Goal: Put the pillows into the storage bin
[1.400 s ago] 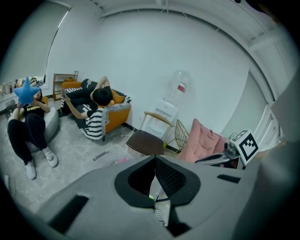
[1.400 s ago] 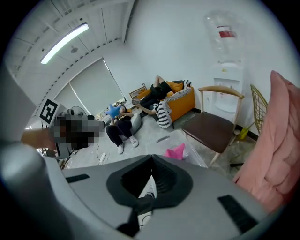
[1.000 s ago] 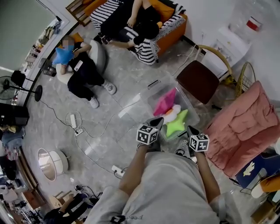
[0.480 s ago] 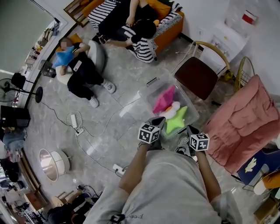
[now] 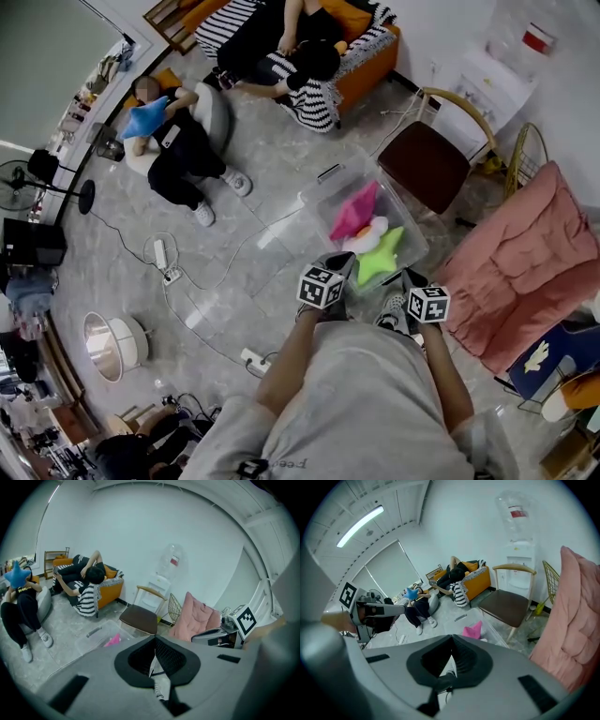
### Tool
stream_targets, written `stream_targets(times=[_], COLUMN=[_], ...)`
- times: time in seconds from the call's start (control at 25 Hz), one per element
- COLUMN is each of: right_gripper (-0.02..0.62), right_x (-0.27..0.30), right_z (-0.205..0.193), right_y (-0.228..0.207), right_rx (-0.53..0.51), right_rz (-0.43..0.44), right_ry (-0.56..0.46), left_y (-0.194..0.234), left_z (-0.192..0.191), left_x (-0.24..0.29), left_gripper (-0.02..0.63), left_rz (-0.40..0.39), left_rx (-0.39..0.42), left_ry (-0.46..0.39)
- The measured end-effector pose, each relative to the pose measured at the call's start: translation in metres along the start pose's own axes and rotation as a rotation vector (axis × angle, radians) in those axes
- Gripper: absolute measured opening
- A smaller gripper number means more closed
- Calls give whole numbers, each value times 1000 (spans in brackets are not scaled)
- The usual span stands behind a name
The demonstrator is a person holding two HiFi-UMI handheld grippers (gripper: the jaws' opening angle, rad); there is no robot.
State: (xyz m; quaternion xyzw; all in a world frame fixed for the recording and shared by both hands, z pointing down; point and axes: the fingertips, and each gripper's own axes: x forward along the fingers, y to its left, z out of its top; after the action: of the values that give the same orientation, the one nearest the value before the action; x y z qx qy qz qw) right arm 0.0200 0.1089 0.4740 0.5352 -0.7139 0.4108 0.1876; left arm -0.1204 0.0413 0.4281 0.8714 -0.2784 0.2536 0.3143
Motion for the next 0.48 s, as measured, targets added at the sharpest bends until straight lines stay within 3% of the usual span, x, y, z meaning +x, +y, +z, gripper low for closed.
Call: stream_targets(times=[0.48], right_gripper=[-5], right_x=[3], right_z=[6], right_y=[1], right_rx=[-1], right_rz=[15], right_ry=[-11], left_y=[2], left_z=[3], left_x=[-2], left_gripper=[11], left_rz=[16], left_rx=[21], left_ry=[10])
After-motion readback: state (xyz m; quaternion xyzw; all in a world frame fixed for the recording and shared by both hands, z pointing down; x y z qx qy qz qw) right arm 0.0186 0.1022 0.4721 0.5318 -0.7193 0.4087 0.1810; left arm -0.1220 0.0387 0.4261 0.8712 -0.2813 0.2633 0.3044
